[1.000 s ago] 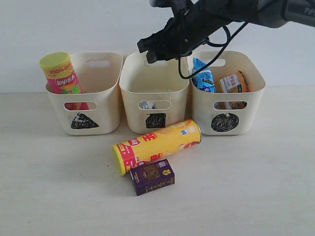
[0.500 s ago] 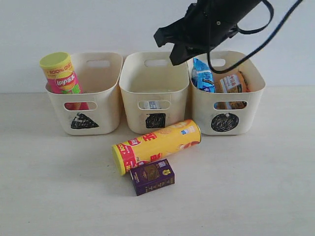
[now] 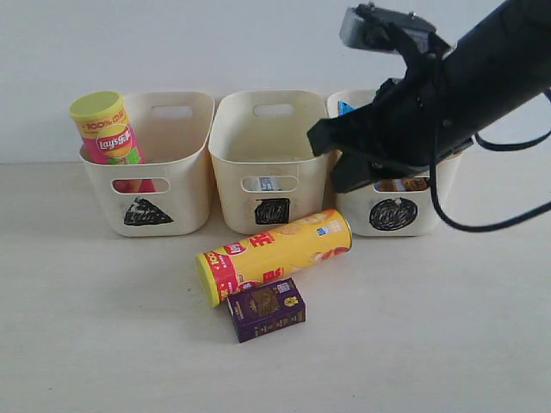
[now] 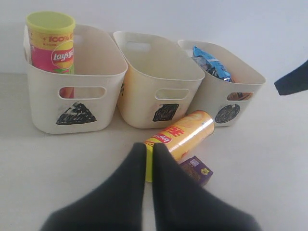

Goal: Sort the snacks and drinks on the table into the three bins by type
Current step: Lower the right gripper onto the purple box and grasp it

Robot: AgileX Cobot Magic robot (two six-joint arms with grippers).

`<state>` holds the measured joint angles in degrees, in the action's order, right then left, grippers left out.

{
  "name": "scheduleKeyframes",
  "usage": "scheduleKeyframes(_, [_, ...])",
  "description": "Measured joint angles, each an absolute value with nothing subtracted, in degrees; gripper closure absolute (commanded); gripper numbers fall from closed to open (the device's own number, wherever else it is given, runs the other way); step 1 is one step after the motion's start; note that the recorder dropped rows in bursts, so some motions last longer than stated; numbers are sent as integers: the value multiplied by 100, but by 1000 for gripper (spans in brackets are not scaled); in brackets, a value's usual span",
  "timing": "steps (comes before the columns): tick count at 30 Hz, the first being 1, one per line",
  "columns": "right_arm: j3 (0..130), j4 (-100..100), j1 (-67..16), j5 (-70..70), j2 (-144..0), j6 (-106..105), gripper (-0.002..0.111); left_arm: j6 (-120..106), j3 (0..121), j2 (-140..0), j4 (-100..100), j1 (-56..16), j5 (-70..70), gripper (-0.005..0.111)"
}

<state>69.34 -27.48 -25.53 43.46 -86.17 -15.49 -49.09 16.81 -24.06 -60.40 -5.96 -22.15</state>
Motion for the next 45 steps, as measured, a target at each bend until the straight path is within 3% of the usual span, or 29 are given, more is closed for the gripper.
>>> scheduleKeyframes(8, [6586,-2930,-3562,4575,-8603,-1989,106,-4909,1681,-2406,-6040,-596,-2215,102])
scheduleKeyframes(10, [6586,-2853,-3810,4575,-8637,-2021,89,-4909,1681,-2406,-6040,-596,-2215,102])
scheduleKeyframes(12, [6586,-2734,-3862,4575,-8764,-1940,60,-4909,1681,-2406,-6040,-596,-2215,102])
scheduleKeyframes(14, [6578,-2538,-3873,4585,-8957,-1659,15,-4909,1681,-2406,-6040,-596,-2215,102])
scheduleKeyframes(16, [6578,-2445,-3873,4574,-9153,-1416,3,-4909,1681,-2406,-6040,-596,-2215,102])
scheduleKeyframes(26, [6686,-1171,-3916,3790,-10175,502,3,-4909,1681,-2406,-6040,-596,-2225,102])
scheduleKeyframes(31, [7136,0,-4373,3748,-10684,1690,3,-4909,1681,-2406,-6040,-596,-2225,102])
scheduleKeyframes(45, [7582,420,-4454,3321,-11545,2119,3,-4909,1668,-2406,-6040,-596,-2225,102])
